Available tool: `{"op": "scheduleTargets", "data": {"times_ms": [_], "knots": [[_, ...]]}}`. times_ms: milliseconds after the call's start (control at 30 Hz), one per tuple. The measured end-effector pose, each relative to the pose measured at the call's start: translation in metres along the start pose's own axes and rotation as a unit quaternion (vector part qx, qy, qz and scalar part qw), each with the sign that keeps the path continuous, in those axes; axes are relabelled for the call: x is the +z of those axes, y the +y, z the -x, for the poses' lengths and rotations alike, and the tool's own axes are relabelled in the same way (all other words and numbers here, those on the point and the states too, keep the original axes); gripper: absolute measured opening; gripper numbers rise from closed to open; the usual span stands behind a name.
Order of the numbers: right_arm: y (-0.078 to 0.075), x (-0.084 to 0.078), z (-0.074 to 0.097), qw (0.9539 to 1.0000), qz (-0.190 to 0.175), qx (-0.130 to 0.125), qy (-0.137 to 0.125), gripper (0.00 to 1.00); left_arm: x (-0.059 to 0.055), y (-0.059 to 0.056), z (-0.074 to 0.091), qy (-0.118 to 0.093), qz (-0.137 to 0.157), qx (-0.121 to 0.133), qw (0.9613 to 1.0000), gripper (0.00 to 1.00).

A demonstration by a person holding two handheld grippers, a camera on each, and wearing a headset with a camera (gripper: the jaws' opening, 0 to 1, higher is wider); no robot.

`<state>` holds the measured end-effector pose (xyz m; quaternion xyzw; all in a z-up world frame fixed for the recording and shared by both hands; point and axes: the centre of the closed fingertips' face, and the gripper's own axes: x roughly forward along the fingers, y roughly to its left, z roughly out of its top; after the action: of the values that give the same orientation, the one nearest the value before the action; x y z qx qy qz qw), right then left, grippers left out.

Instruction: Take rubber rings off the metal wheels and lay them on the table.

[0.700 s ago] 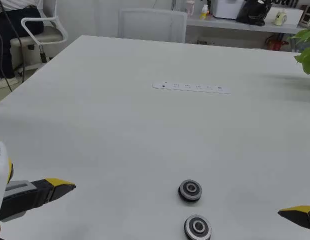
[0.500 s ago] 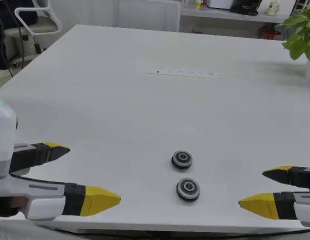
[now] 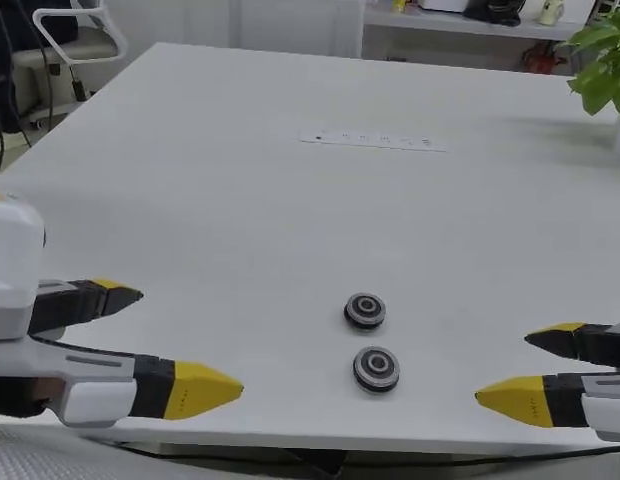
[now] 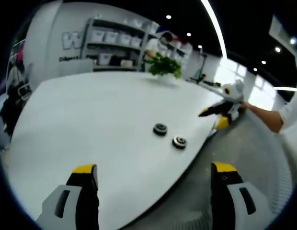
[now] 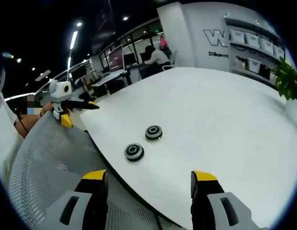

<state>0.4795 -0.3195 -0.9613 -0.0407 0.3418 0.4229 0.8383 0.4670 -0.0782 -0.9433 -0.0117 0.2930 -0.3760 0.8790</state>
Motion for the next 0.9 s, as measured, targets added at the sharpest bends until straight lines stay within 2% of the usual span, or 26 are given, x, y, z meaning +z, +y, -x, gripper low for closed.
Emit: {"op": "scheduleTargets", "data": {"times_ms": [200, 367, 600, 900], "knots": [[-0.0008, 0.0013, 0.0004, 1.0000, -0.003, -0.001, -0.005, 0.69, -0.0013, -0.0005, 0.0001, 0.004, -0.003, 0.000, 1.0000, 0.99], [-0.0008, 0.0032, 0.0009, 0.9998, -0.013, -0.002, -0.013, 0.69, 0.0022, -0.0023, 0.0007, -0.008, -0.003, -0.005, 1.0000, 0.99], [-0.0013, 0.0027, 0.0008, 0.9999, -0.012, -0.002, -0.012, 0.69, -0.0019, -0.0055, -0.0012, 0.003, 0.001, -0.012, 0.9999, 0.99], [-0.0031, 0.0041, -0.0001, 0.9997, -0.017, -0.003, -0.017, 0.70, 0.0017, -0.0056, -0.0006, -0.013, 0.021, -0.016, 0.9996, 1.00]]}}
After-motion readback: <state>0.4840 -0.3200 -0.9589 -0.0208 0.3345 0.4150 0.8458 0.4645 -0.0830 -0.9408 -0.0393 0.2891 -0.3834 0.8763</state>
